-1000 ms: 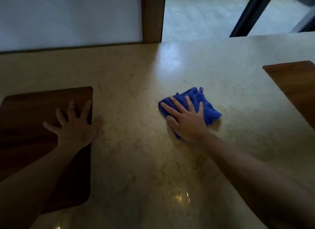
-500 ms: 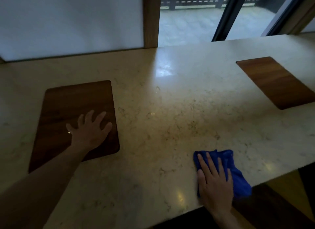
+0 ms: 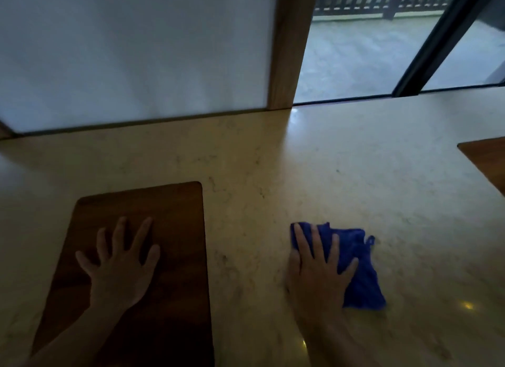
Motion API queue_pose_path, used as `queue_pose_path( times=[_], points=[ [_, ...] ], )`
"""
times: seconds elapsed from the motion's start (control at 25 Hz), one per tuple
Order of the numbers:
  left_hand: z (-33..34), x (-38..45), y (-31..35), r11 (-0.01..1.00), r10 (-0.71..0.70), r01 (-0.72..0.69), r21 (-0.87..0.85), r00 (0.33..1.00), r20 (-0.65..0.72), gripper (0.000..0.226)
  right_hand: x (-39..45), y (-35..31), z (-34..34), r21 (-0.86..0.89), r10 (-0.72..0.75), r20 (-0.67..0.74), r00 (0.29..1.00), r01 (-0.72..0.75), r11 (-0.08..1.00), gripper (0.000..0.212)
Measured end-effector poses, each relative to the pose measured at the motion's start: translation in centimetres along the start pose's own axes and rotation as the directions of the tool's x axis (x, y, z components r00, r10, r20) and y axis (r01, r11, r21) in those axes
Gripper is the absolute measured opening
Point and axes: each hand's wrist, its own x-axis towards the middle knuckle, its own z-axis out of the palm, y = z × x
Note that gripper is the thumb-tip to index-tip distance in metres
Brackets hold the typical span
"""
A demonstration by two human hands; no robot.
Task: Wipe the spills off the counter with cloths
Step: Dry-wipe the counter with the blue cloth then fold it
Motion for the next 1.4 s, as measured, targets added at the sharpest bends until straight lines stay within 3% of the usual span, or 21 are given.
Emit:
queue_pose_path(
  times=[0.28, 0.44, 0.56, 0.72, 0.8, 1.0, 1.2, 1.4],
  points=[
    [0.8, 1.1, 0.4, 0.992, -0.104, 0.105, 0.064, 0.995, -0.012, 0.069, 27.9, -9.2, -0.8, -0.001, 0.102, 0.048, 0.994, -0.102, 0.995, 0.052],
    [1.4, 1.0, -0.3, 0.998, -0.019, 0.023, 0.058, 0.998, -0.06, 0.069, 33.7, -13.9, -0.4, 0.035, 0.082, 0.064, 0.995, -0.084, 0.996, 0.053],
    [1.5, 0.8, -1.0, 0.997, 0.01, -0.009, 0.076, 1.0, -0.017, 0.066, 32.6, -17.0, 0.7, 0.037, -0.123, 0.062, 0.99, 0.121, 0.992, 0.052],
    [1.1, 0.8, -0.5, 0.997, -0.001, 0.006, 0.073, 0.997, -0.074, 0.066, 27.6, -17.3, 1.4, 0.014, -0.441, 0.083, 0.893, 0.442, 0.897, 0.05],
    [0.9, 0.8, -0.3, 0.997, -0.012, 0.016, 0.078, 0.999, -0.051, 0.066, 23.4, -15.2, 1.0, 0.007, -0.492, 0.119, 0.862, 0.495, 0.869, 0.05],
    [0.8, 0.6, -0.1, 0.999, -0.014, 0.016, 0.035, 0.999, -0.051, 0.061, 7.6, -8.2, 0.3, 0.001, -0.53, 0.128, 0.838, 0.534, 0.845, 0.049],
    [0.4, -4.3, -1.0, 0.993, 0.09, -0.089, -0.072, 0.996, 0.003, 0.057, -12.2, 1.7, -0.7, -0.038, -0.561, 0.149, 0.814, 0.572, 0.82, 0.049],
    [1.8, -13.7, -4.9, 0.977, 0.209, -0.21, -0.043, 0.978, -0.016, 0.053, -27.4, 8.2, -0.8, -0.098, -0.391, 0.143, 0.909, 0.406, 0.909, 0.048]
  ],
)
